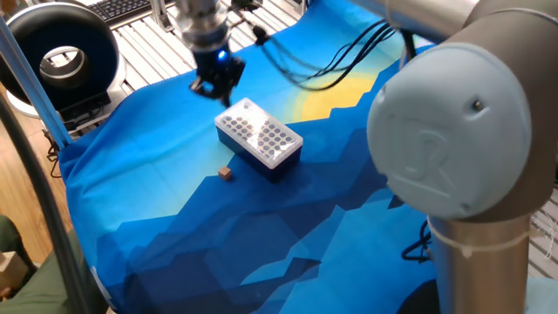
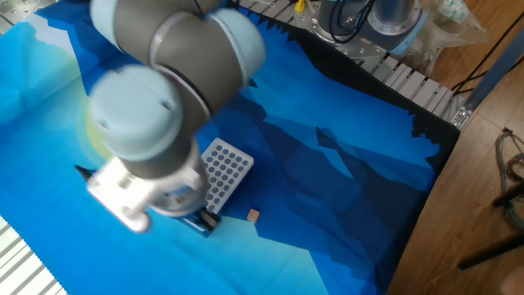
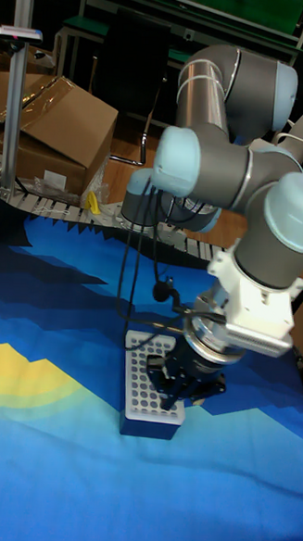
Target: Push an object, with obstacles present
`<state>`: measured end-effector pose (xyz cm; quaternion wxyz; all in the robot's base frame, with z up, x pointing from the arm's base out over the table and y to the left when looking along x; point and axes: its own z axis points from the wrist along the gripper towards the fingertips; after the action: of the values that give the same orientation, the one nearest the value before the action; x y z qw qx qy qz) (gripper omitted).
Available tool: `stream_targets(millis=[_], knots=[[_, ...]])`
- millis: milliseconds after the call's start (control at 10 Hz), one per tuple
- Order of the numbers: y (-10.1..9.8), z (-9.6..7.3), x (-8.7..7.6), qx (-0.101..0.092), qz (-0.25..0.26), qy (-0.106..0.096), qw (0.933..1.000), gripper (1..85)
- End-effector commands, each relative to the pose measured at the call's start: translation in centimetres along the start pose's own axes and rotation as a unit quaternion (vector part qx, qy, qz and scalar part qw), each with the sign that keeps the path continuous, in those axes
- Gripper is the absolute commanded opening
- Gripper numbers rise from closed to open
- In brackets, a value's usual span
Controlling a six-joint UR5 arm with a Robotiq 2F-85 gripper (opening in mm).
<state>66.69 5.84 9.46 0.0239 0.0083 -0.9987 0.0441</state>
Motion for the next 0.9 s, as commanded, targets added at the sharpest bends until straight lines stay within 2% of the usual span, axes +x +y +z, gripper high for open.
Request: stream_targets(millis=[0, 100, 200, 300, 400, 500, 800], knots=[[-6.0, -0.6, -1.2, 0.002, 0.005, -0.029, 0.9996, 1.0], [-7.3, 0.3, -1.5, -0.005, 0.012, -0.042, 0.9990, 1.0], [-8.8, 1.4, -1.4, -0.007, 0.022, -0.046, 0.9987, 1.0], [-9.4, 2.5, -1.2, -0.024, 0.037, -0.051, 0.9977, 1.0], [-9.2, 3.4, -0.7, -0.052, 0.067, -0.048, 0.9952, 1.0], [-9.7, 4.2, -0.4, -0.052, 0.081, -0.043, 0.9944, 1.0], [-9.8, 4.7, -0.6, -0.070, 0.071, -0.058, 0.9933, 1.0]])
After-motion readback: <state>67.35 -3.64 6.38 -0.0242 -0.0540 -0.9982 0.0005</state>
